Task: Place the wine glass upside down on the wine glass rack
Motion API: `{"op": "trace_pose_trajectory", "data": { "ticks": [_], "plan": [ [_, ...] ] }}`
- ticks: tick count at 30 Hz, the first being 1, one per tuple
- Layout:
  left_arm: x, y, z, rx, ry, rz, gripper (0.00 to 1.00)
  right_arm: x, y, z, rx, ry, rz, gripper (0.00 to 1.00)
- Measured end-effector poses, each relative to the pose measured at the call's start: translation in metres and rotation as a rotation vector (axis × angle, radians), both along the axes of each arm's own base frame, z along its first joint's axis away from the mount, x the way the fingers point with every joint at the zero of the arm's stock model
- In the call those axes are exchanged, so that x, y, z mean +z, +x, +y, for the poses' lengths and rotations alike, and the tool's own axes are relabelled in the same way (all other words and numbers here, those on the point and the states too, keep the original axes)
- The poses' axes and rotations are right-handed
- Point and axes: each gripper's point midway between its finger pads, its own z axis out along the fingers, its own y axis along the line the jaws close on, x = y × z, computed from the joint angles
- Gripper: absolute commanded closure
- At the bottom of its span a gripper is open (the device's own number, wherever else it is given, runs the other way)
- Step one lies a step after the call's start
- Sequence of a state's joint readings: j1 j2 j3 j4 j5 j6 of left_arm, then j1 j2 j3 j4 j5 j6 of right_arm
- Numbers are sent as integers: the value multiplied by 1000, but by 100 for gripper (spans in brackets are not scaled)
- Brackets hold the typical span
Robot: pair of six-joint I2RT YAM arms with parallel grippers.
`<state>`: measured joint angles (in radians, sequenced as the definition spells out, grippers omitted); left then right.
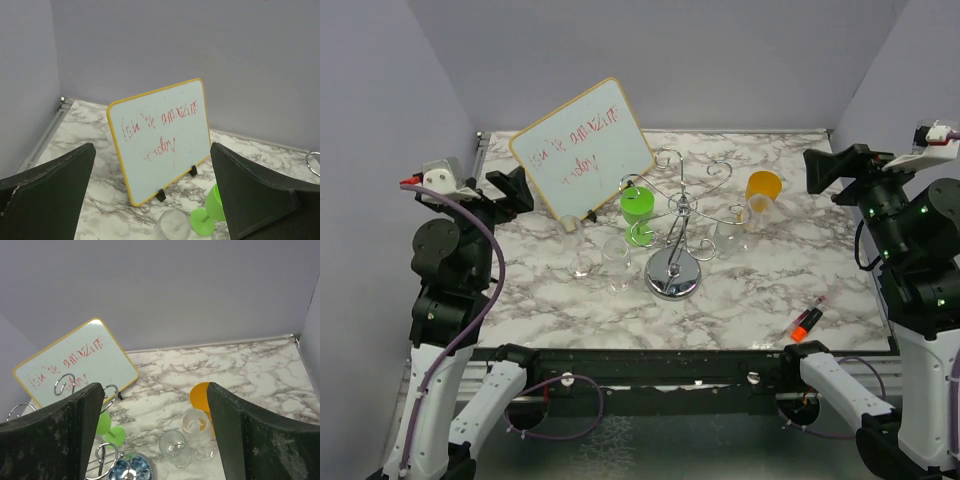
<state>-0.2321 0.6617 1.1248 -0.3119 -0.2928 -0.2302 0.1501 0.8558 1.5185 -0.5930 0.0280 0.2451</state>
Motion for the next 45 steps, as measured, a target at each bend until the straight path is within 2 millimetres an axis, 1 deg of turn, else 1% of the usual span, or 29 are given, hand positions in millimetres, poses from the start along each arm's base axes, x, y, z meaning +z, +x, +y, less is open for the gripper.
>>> {"op": "trace_pose_trajectory", "data": {
  "ticks": [3,6,9,13,14,15,17,18,19,21,24,25,26,28,30,32,34,36,39,42,45],
  "plan": [
    [-14,7,-8,-32,-16,36,1,-12,1,0,0,-2,28,4],
    [-28,16,-18,-71,-30,77,1,-25,0,-1,-6,-3,52,4],
    [-41,27,-32,-135,-37,125,1,-41,-3,-3,-16,-2,74,4],
    [-60,41,-49,-203,-57,195,1,-60,-2,-10,-60,5,122,6],
    [-67,44,-52,-211,-63,216,1,-64,-2,-12,-75,8,137,7],
    [-78,47,-55,-220,-71,244,1,-68,-1,-15,-89,12,151,8],
    [-97,48,-60,-239,-71,291,1,-74,-1,-18,-111,23,178,14],
    [-104,47,-62,-253,-66,308,1,-78,-1,-18,-117,24,193,18],
    [-111,46,-65,-271,-56,334,1,-81,-1,-18,-118,24,205,20],
    [-125,47,-70,-298,-37,423,5,-85,-1,-17,-109,16,223,20],
    [-136,55,-73,-296,-24,531,10,-90,1,-10,-73,8,242,20],
    [-145,56,-72,-286,-21,580,12,-91,2,-8,-59,5,247,20],
    [-153,55,-70,-277,-18,614,14,-91,3,-4,-39,3,252,20],
    [-169,45,-64,-248,-14,691,20,-92,3,5,11,4,257,20],
    [-173,38,-60,-228,-14,725,32,-92,2,13,58,6,260,21],
    [-171,31,-56,-215,-13,744,38,-92,2,19,96,9,259,23],
    [-167,27,-55,-211,-12,754,40,-92,1,24,121,11,261,25],
    [-168,24,-54,-207,-11,768,42,-93,1,26,134,12,265,26],
    [-178,18,-52,-202,-5,816,47,-94,2,29,149,15,269,27],
    [-190,16,-52,-198,1,866,54,-94,2,31,158,21,273,28],
    [-199,16,-52,-195,7,907,57,-94,2,33,171,28,277,34]
  ]
}}
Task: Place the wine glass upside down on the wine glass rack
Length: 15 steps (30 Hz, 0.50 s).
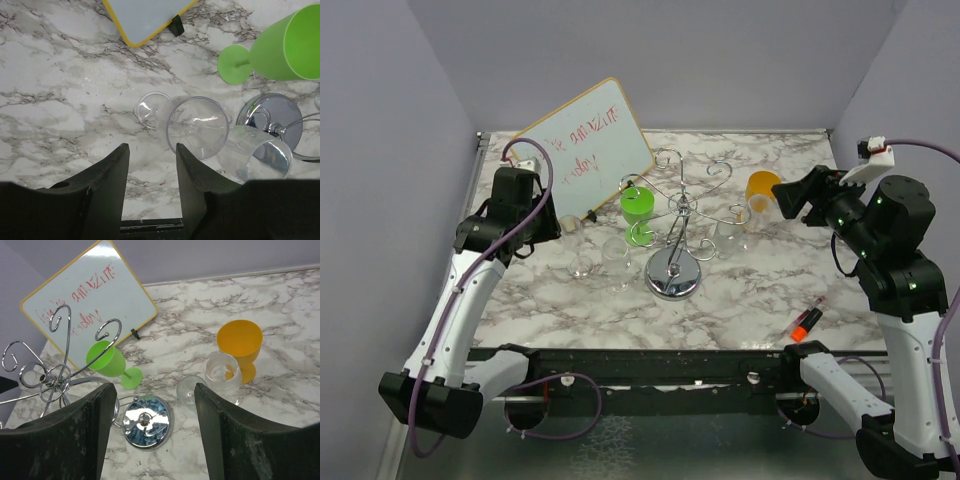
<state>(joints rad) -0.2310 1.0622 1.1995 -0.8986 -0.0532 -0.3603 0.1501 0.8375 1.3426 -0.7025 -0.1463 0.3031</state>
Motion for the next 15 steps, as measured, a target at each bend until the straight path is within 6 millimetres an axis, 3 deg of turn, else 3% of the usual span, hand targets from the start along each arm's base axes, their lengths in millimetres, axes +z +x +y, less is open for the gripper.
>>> {"op": "trace_pose_trajectory", "data": {
  "ticks": [4,8,15],
  "plan": [
    [-10,3,-1,-1,12,46,58,1,-1,6,28,16,2,36],
    [-7,7,-1,-4,15,49,61,3,-4,11,61,27,-4,37],
    [-20,15,-5,-24,26,100,73,2,-4,14,75,31,-13,37]
  ]
}}
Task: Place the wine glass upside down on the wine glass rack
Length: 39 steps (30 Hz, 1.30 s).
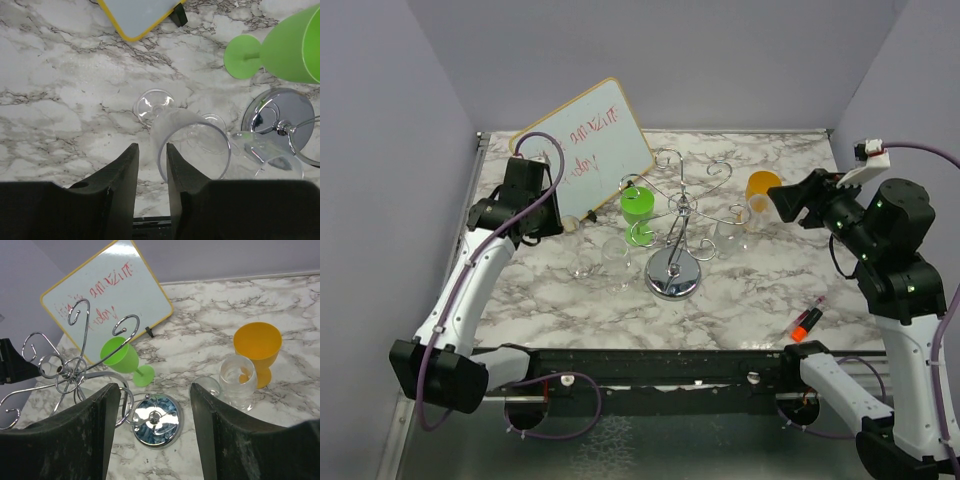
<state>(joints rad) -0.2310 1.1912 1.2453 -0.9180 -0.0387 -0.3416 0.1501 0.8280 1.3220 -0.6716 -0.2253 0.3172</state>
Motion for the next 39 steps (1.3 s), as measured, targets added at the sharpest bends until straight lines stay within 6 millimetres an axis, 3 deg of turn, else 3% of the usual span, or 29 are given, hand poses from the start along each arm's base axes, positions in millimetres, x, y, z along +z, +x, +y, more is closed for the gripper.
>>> {"op": "trace_pose_trajectory", "data": {
  "ticks": [7,13,19,25,32,39],
  "plan": [
    [-15,5,-3,-23,15,56,100,-10,6,2,6,-1,22,41],
    [-5,7,-3,-37,23,48,100,-14,14,7,24,15,45,47],
    [28,7,6,-18,50,-36,100,-2,18,13,33,74,21,45],
    [99,2,22,49,62,-229,100,36,22,27,90,177,-73,36],
    [213,-1,27,130,-59,-572,100,85,12,36,147,320,-225,28],
    [309,5,20,189,-262,-856,100,121,-5,42,211,428,-341,21]
  ]
}}
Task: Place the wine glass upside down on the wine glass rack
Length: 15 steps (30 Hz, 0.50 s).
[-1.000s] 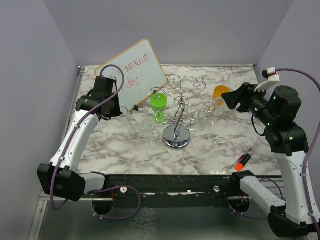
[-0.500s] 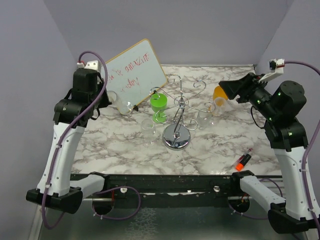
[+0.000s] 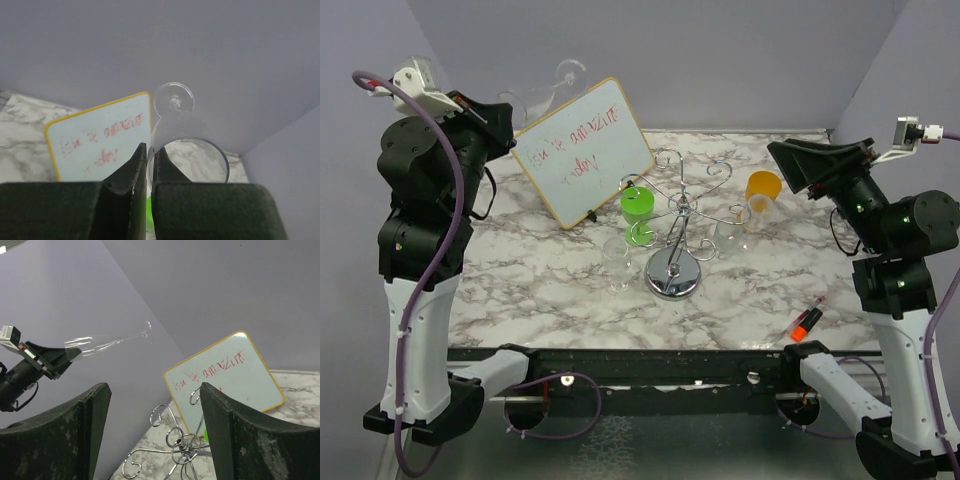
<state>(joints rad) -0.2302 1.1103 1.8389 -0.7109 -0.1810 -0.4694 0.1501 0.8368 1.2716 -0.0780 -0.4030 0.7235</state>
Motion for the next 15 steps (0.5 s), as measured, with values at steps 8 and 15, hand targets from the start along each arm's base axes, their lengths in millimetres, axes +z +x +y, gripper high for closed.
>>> {"op": "trace_pose_trajectory", "data": {
  "ticks": [8,15],
  "plan": [
    [65,17,-57,-284,-244,-240,100,4,-3,3,54,143,-13,20],
    [61,49,-143,-612,-451,-246,100,0,6,1,74,286,16,21]
  ]
}}
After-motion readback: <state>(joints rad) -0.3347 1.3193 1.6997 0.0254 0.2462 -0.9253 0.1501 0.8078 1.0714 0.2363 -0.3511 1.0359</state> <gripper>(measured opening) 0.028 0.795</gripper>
